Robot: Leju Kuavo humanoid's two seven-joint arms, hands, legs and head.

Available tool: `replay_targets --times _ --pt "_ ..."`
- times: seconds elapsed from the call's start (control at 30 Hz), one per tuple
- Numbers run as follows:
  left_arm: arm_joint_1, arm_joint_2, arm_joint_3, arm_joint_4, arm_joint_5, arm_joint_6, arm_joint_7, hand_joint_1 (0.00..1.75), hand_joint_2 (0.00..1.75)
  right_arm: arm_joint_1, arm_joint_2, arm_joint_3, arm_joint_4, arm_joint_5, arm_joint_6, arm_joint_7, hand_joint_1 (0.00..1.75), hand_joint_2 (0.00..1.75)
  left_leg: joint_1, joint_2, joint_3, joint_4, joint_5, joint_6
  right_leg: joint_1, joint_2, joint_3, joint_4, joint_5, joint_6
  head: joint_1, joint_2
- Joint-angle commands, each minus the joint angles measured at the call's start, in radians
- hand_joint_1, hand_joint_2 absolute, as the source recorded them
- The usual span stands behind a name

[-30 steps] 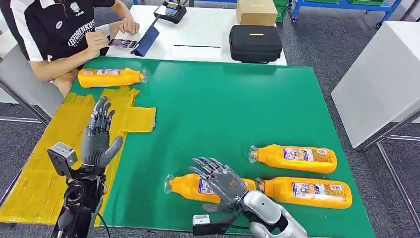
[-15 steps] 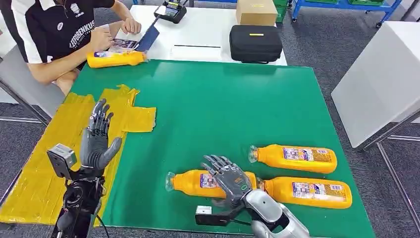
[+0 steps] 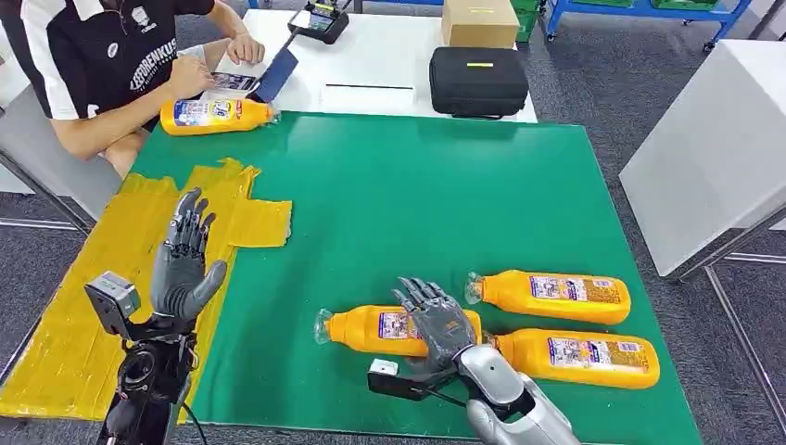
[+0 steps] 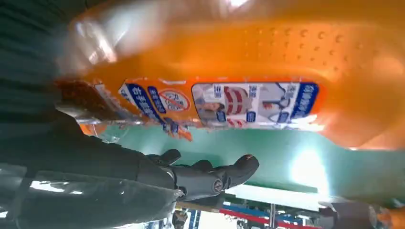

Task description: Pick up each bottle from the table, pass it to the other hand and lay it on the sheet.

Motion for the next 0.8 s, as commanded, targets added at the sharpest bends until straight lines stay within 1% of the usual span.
replay_targets --times 0.03,0.07,0.1,0.13,0.17,0.2,0.23,0.27,0.3,0.33,0.37,0.4,0.5,0.53,0.57,0.6,0.63,0.7,0.73,0.8 --pt "-0.02 -0.013 0.02 0.02 -0.003 -0.017 0.005 0.0 1.75 -0.052 0.033 -0.039 0.147 0.018 0.004 0.006 0.0 1.75 0.0 0.001 0.006 0.0 -0.003 -0.002 0.0 0.0 0.005 0.0 -0.003 -0.002 0.0 0.0" --pt "-0.022 -0.015 0.022 0.022 0.006 -0.029 0.005 0.0 1.75 -0.059 0.032 -0.038 0.164 0.023 0.004 0.007 0.0 1.75 0.0 0.001 0.003 -0.001 -0.002 -0.001 0.0 0.0 0.003 -0.001 -0.001 -0.001 0.0 0.0" --pt "-0.022 -0.015 0.022 0.022 0.006 -0.029 0.005 0.0 1.75 -0.059 0.032 -0.038 0.164 0.023 0.004 0.007 0.0 1.75 0.0 0.002 0.006 0.0 -0.003 -0.002 0.0 0.0 0.005 0.0 -0.002 -0.002 0.0 0.0" --pt "-0.018 -0.018 0.023 0.017 0.015 -0.043 0.005 0.0 1.75 -0.064 0.032 -0.042 0.182 0.025 -0.005 0.009 0.0 1.75 0.0 0.001 0.003 -0.001 -0.002 -0.001 0.0 0.0 0.003 -0.001 -0.001 -0.001 0.0 0.0" --pt "-0.01 -0.019 0.024 0.004 0.006 -0.043 0.005 0.0 1.75 -0.07 0.037 -0.048 0.208 0.032 -0.017 0.012 0.0 1.75 0.0 0.002 0.006 0.0 -0.003 -0.002 0.0 0.0 0.005 0.0 -0.002 -0.002 0.0 0.0" --pt "-0.009 -0.02 0.024 0.0 0.004 -0.046 0.005 0.0 1.75 -0.067 0.037 -0.05 0.211 0.035 -0.018 0.015 0.0 1.75 0.0 0.002 0.004 -0.001 -0.002 -0.001 0.001 0.0 0.004 -0.001 -0.001 -0.001 0.0 0.0" --pt "-0.008 -0.019 0.024 -0.005 0.006 -0.051 0.005 0.0 1.75 -0.065 0.038 -0.051 0.213 0.035 -0.016 0.016 0.0 1.75 0.0 0.001 0.006 -0.001 -0.002 -0.002 0.0 -0.001 0.005 -0.001 -0.002 -0.002 0.0 0.0" --pt "-0.007 -0.019 0.022 -0.013 0.004 -0.051 0.005 0.0 1.75 -0.062 0.037 -0.055 0.215 0.036 -0.012 0.016 0.0 1.75 0.0 0.001 0.004 -0.001 -0.001 -0.001 0.001 -0.001 0.003 -0.001 -0.001 -0.001 0.0 0.0" --pt "-0.01 -0.02 0.022 -0.01 0.008 -0.057 0.005 0.0 1.75 -0.062 0.036 -0.056 0.22 0.037 -0.009 0.018 0.0 1.75 0.0 0.0 0.006 -0.001 -0.002 -0.002 0.0 -0.001 0.005 0.0 -0.002 -0.002 0.0 0.0" --pt "-0.014 -0.02 0.021 -0.007 0.007 -0.057 0.005 0.0 1.75 -0.065 0.037 -0.056 0.228 0.038 -0.006 0.02 0.12 1.75 0.0 0.0 0.004 -0.001 -0.001 -0.001 0.001 -0.001 0.004 -0.001 -0.001 -0.001 0.0 0.0" --pt "-0.016 -0.021 0.019 -0.003 0.004 -0.055 0.005 0.0 1.75 -0.071 0.035 -0.057 0.241 0.038 -0.002 0.021 0.31 1.75 0.0 0.001 0.006 -0.001 -0.002 -0.002 0.001 -0.001 0.006 -0.001 -0.002 -0.002 0.0 0.0" --pt "-0.016 -0.021 0.019 -0.003 0.004 -0.055 0.005 0.0 1.75 -0.071 0.035 -0.057 0.241 0.038 -0.002 0.021 0.44 1.75 0.0 0.0 0.004 -0.001 -0.001 -0.001 0.0 -0.001 0.004 -0.001 -0.001 -0.001 0.0 0.0" --pt "-0.016 -0.021 0.019 -0.003 0.004 -0.055 0.005 0.0 1.75 -0.071 0.035 -0.057 0.241 0.038 -0.002 0.021 0.44 1.75 0.0 0.0 0.007 0.0 -0.002 -0.001 0.0 -0.002 0.006 0.0 -0.002 -0.002 0.0 0.0" --pt "-0.018 -0.022 0.019 0.004 0.004 -0.056 0.005 0.0 1.75 -0.074 0.034 -0.057 0.245 0.039 -0.001 0.021 0.89 1.75 0.0 0.0 0.005 -0.001 -0.001 -0.001 0.001 -0.001 0.005 -0.001 -0.001 -0.001 0.0 0.0" --pt "-0.023 -0.022 0.017 0.013 0.001 -0.052 0.005 0.0 1.75 -0.08 0.034 -0.056 0.259 0.038 0.002 0.02 1.33 1.75 0.0 0.0 0.007 -0.001 -0.002 -0.001 0.0 -0.002 0.006 -0.001 -0.002 -0.002 0.0 0.0" --pt "-0.022 -0.024 0.018 0.016 0.002 -0.052 0.005 0.0 1.75 -0.08 0.029 -0.057 0.263 0.037 0.004 0.018 1.41 1.75 0.0 0.0 0.005 -0.001 -0.001 0.0 0.0 -0.002 0.005 -0.001 -0.001 -0.001 0.0 0.0" --pt "-0.022 -0.024 0.018 0.016 0.002 -0.052 0.005 0.0 1.75 -0.08 0.029 -0.057 0.263 0.037 0.004 0.018 1.52 1.75 0.0 0.0 0.007 -0.001 -0.002 -0.001 0.0 -0.002 0.007 -0.001 -0.002 -0.002 0.0 0.0" --pt "-0.022 -0.025 0.02 0.018 0.002 -0.05 0.005 0.0 1.75 -0.095 0.024 -0.059 0.277 0.034 0.008 0.014 1.66 1.75 0.0 0.0 0.007 -0.001 -0.001 -0.001 0.0 -0.002 0.007 -0.001 -0.002 -0.002 0.0 0.0" --pt "-0.019 -0.025 0.021 0.013 0.003 -0.048 0.005 0.0 1.75 -0.111 0.028 -0.057 0.3 0.034 -0.007 0.018 1.69 1.75 0.0 0.0 0.009 -0.001 -0.002 -0.001 0.0 -0.002 0.008 -0.001 -0.003 -0.002 0.0 0.0" --pt "-0.018 -0.025 0.023 0.01 0.002 -0.047 0.005 0.0 1.75 -0.123 0.033 -0.056 0.315 0.032 -0.018 0.021 1.69 1.75 0.0 0.0 0.006 -0.001 0.0 0.0 0.0 -0.001 0.005 -0.001 -0.001 -0.001 0.0 0.0"
